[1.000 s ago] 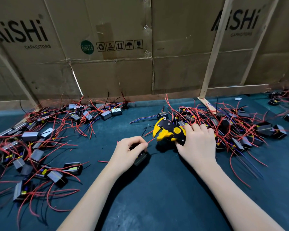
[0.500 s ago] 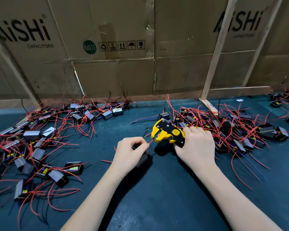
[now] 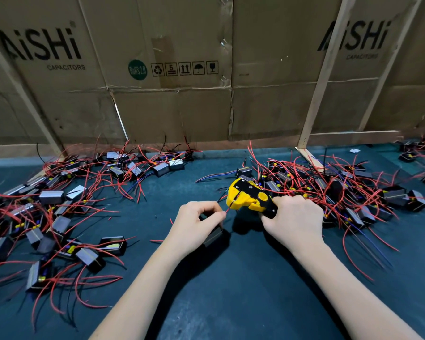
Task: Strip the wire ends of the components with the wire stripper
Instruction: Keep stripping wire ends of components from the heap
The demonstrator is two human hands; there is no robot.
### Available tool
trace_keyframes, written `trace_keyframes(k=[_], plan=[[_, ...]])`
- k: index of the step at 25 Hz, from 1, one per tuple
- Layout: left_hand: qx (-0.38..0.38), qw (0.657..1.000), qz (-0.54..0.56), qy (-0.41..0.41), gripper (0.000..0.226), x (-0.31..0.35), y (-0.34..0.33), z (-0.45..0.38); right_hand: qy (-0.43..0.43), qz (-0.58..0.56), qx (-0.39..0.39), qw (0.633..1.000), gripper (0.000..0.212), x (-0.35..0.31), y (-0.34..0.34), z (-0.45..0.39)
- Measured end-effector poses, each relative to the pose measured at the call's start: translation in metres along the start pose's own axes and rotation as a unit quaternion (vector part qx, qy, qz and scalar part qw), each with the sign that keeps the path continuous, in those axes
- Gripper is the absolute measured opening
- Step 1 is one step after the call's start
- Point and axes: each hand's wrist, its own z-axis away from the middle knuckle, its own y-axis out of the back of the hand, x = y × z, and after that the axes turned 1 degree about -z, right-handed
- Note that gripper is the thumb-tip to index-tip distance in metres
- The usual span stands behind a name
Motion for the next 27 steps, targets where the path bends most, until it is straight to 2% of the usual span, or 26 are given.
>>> trace_keyframes(k=[2, 5, 6, 9, 12, 14, 15, 17, 19, 20, 22, 24, 25, 27], plan=[[-0.031, 0.999, -0.016, -0.022, 0.026, -0.001, 0.004, -0.001, -0.027, -0.011, -0.004, 1.0, 0.037, 0.0, -0.002, -0.002], [-0.121, 0.987, -0.09, -0.049, 0.018, -0.007, 0.005, 0.004, -0.119, -0.039, -0.009, 0.992, 0.047, 0.018, 0.001, -0.012], [-0.128, 0.984, -0.108, -0.054, 0.018, -0.009, 0.003, 0.005, -0.14, -0.053, -0.009, 0.989, 0.049, 0.026, 0.002, -0.013], [-0.042, 0.984, -0.153, -0.078, 0.016, -0.012, -0.004, -0.001, -0.135, -0.093, -0.01, 0.986, 0.047, 0.03, -0.002, -0.008], [0.039, 0.972, -0.227, -0.051, 0.015, -0.015, -0.006, -0.002, -0.11, -0.11, 0.0, 0.988, 0.043, 0.023, -0.004, -0.008], [0.073, 0.983, -0.165, -0.038, 0.008, -0.016, -0.005, -0.001, -0.115, -0.131, -0.002, 0.985, 0.042, 0.023, -0.001, -0.009], [0.066, 0.994, -0.083, -0.034, 0.016, -0.016, -0.005, -0.001, -0.121, -0.146, -0.003, 0.982, 0.042, 0.025, 0.0, -0.01], [-0.021, 0.996, 0.086, -0.031, 0.062, -0.012, -0.006, 0.0, -0.133, -0.175, -0.004, 0.975, 0.043, 0.027, 0.003, -0.009], [-0.087, 0.989, 0.111, -0.043, 0.089, -0.011, -0.008, 0.001, -0.152, -0.208, 0.0, 0.966, 0.045, 0.027, 0.007, -0.009], [-0.092, 0.99, 0.093, -0.055, 0.092, -0.01, -0.009, 0.002, -0.166, -0.226, 0.005, 0.96, 0.046, 0.028, 0.009, -0.01], [-0.057, 0.995, 0.063, -0.06, 0.086, -0.01, -0.009, 0.001, -0.178, -0.276, 0.025, 0.944, 0.047, 0.03, 0.012, -0.013], [0.017, 0.998, 0.043, -0.051, 0.071, -0.012, -0.006, -0.002, -0.169, -0.375, 0.044, 0.91, 0.046, 0.032, 0.016, -0.016], [0.057, 0.997, 0.019, -0.053, 0.064, -0.012, -0.004, -0.002, -0.17, -0.459, 0.044, 0.871, 0.044, 0.032, 0.019, -0.017], [0.132, 0.99, -0.027, -0.047, 0.053, -0.014, 0.002, -0.005, -0.17, -0.656, 0.002, 0.735, 0.038, 0.029, 0.029, -0.017]])
